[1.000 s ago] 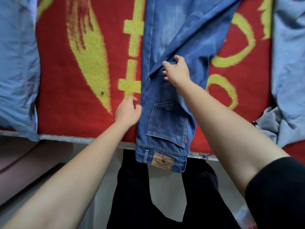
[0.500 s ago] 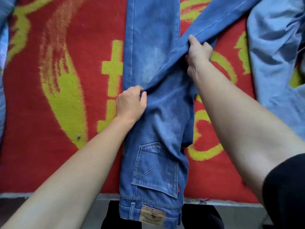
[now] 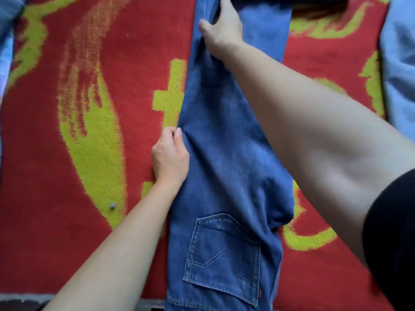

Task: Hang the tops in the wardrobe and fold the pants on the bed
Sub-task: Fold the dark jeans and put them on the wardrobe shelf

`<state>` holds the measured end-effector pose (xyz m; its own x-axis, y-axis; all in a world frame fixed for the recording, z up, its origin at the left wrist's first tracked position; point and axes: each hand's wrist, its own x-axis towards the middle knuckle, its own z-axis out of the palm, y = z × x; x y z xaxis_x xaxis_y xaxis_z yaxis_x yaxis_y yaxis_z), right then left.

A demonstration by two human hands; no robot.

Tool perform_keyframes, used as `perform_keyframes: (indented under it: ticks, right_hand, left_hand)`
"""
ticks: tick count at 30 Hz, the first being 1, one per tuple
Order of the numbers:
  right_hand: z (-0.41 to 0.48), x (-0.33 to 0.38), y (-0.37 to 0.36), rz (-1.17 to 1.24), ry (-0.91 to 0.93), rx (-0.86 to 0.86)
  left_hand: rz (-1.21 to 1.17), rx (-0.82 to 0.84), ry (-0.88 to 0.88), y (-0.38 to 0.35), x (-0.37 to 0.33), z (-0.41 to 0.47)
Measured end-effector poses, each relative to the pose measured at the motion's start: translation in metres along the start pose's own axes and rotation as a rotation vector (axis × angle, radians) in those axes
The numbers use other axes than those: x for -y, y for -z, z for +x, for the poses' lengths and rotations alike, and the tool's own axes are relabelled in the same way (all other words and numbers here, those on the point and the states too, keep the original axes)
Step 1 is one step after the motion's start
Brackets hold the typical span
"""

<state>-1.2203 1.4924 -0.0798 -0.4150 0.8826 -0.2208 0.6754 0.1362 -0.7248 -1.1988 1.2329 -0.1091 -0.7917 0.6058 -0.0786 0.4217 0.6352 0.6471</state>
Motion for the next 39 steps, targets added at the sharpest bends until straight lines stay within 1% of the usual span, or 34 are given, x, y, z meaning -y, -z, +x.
perform_keyframes:
  ticks: [2, 4, 5, 6, 8, 10, 12, 16, 19, 21, 22, 23, 24, 25, 27, 29, 30, 32, 33, 34, 36, 37, 39]
  right_hand:
    - [0.004, -0.007, -0.009, -0.080, 0.003, 0.122]
    - [0.010, -0.009, -0.006, -0.092, 0.010, 0.183]
    - [0.014, -0.009, -0.002, -0.048, 0.004, 0.217]
    - [0.018, -0.009, 0.003, 0.049, -0.024, 0.253]
    - [0.021, -0.009, 0.015, 0.317, -0.130, 0.271]
    - [0.023, -0.015, 0.027, 0.489, -0.236, 0.167]
    - [0.027, -0.023, 0.039, 0.595, -0.309, 0.029]
    - [0.044, -0.028, 0.056, 0.825, -0.325, -0.154]
    - [0.067, -0.031, 0.063, 0.867, -0.351, -0.359]
    - [0.084, -0.034, 0.072, 0.868, -0.418, -0.481]
    - [0.090, -0.035, 0.077, 0.863, -0.441, -0.530]
    - [0.095, -0.037, 0.080, 0.832, -0.434, -0.583]
    - [0.100, -0.037, 0.082, 0.767, -0.387, -0.632]
    - [0.104, -0.034, 0.082, 0.677, -0.302, -0.669]
    - [0.111, -0.022, 0.080, 0.472, -0.058, -0.699]
    - [0.125, -0.006, 0.076, 0.287, 0.143, -0.649]
    - [0.134, 0.002, 0.074, 0.219, 0.201, -0.588]
    - [0.153, 0.013, 0.065, 0.090, 0.278, -0.428]
    - [0.163, 0.015, 0.058, 0.018, 0.306, -0.318]
    - [0.170, 0.015, 0.049, -0.058, 0.317, -0.183]
    - [0.176, 0.010, 0.034, -0.218, 0.268, 0.066]
    - [0.175, 0.005, 0.030, -0.271, 0.241, 0.128]
    - [0.175, -0.003, 0.029, -0.293, 0.247, 0.154]
  left_hand:
    - [0.031, 0.032, -0.014, -0.001, 0.002, 0.003]
    - [0.114, 0.065, -0.036, -0.003, -0.002, 0.005]
    - [0.158, 0.075, -0.041, -0.004, -0.006, 0.005]
    - [0.195, 0.078, -0.038, -0.004, -0.010, 0.007]
    - [0.260, 0.066, -0.040, -0.005, -0.021, 0.016]
    - [0.326, 0.041, -0.091, -0.009, -0.034, 0.034]
    - [0.372, 0.029, -0.146, -0.016, -0.050, 0.059]
    - [0.439, -0.011, -0.236, -0.040, -0.085, 0.130]
    - [0.435, 0.054, -0.247, -0.056, -0.097, 0.186]
    - [0.373, 0.100, -0.248, -0.063, -0.091, 0.206]
    - [0.344, 0.091, -0.259, -0.066, -0.086, 0.209]
    - [0.322, 0.074, -0.271, -0.068, -0.082, 0.209]
    - [0.307, 0.061, -0.279, -0.069, -0.079, 0.208]
    - [0.299, 0.061, -0.282, -0.070, -0.078, 0.207]
    - [0.299, 0.091, -0.281, -0.069, -0.077, 0.209]
    - [0.295, 0.128, -0.272, -0.067, -0.077, 0.214]
    - [0.291, 0.142, -0.265, -0.066, -0.077, 0.215]
    - [0.287, 0.157, -0.251, -0.065, -0.078, 0.215]
    - [0.290, 0.162, -0.248, -0.065, -0.078, 0.214]
    - [0.300, 0.167, -0.245, -0.065, -0.078, 0.214]
    - [0.328, 0.169, -0.239, -0.066, -0.080, 0.213]
    - [0.338, 0.169, -0.238, -0.066, -0.080, 0.212]
    - [0.349, 0.168, -0.241, -0.065, -0.081, 0.211]
